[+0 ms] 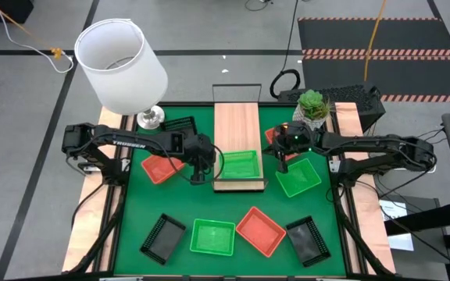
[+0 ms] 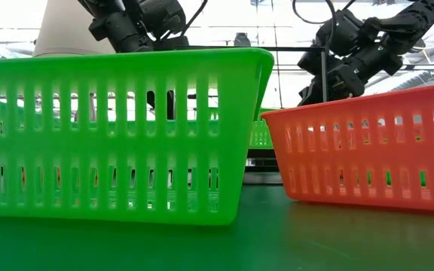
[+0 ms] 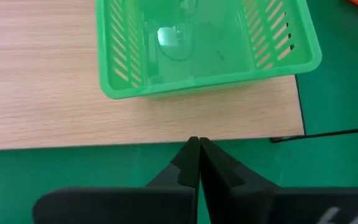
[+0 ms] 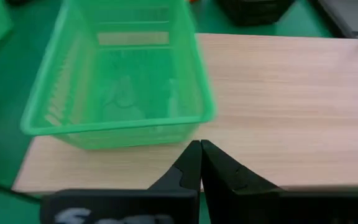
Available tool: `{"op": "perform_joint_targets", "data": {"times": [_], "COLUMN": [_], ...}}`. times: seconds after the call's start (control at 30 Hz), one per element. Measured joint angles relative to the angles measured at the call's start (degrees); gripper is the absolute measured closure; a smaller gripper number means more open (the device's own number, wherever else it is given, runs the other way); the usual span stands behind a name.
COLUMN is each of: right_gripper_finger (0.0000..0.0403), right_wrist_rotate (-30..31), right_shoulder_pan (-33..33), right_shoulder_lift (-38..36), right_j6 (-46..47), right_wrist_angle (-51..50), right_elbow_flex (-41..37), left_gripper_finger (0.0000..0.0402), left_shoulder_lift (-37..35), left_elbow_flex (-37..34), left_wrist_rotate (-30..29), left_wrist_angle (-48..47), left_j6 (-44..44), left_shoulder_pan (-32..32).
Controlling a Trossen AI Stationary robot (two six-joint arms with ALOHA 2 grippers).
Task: Stack baskets on shelf by color
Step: Put the top left green bin on the shelf
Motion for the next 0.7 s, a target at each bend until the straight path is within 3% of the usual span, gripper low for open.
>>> {"op": "perform_joint_targets", "data": {"times": [0.23,0.7], "right_gripper_finger": [0.0401,0.0401], "right_wrist_rotate": [1.01,0.94], "right_shoulder_pan": [0.0,-0.02], "right_shoulder_lift": [-0.6,-0.6], "right_j6": [1.1,1.18], "right_wrist_angle": [-1.36,-1.71], "right_elbow_flex": [0.0,0.0], "left_gripper_finger": [0.0389,0.0398], "left_shoulder_lift": [0.0,1.25], "left_elbow_flex": [0.0,-0.02], "left_wrist_rotate": [2.84,2.95], "left_wrist_angle": [0.7,5.58], "left_j6": [-0.44,0.71], "left_shoulder_pan": [-0.12,-0.15]}}
